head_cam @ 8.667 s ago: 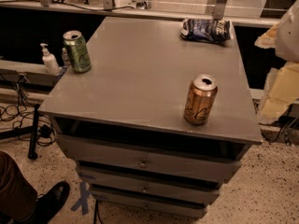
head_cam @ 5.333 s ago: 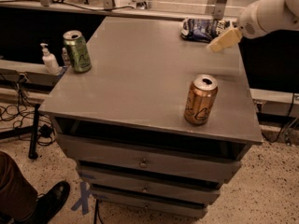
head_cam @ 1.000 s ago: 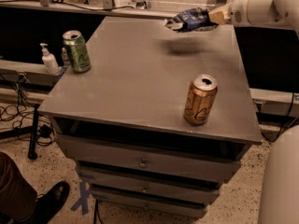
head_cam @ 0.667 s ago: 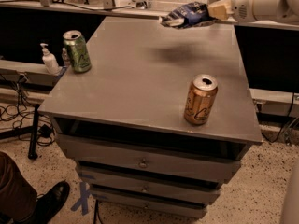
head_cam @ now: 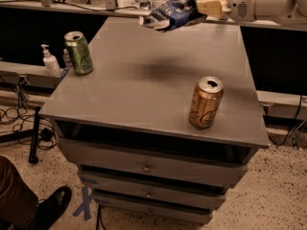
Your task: Pick blue chip bag
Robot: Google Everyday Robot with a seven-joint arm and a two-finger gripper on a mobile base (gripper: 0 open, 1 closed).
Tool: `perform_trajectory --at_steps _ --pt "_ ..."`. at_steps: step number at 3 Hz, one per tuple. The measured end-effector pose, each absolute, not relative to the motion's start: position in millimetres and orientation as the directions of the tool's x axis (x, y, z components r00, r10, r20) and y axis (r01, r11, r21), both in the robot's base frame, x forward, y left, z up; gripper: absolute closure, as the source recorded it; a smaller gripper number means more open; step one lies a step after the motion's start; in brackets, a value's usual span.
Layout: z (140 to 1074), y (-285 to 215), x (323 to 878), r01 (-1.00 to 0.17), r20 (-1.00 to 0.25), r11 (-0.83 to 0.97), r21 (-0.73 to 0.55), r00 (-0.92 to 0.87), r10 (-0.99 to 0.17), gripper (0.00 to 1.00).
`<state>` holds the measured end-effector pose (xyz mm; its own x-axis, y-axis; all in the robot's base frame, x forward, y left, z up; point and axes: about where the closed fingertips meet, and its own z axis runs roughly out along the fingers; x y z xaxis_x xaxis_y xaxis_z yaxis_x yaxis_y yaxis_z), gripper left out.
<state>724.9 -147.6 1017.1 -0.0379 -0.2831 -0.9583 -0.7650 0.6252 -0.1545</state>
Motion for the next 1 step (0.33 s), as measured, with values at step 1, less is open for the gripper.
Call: perform_trajectory --at_steps 1 --pt "1016.3 -141.6 724.1 -0.772 -0.960 0.618 -0.149 -0.037 -0.278 1.00"
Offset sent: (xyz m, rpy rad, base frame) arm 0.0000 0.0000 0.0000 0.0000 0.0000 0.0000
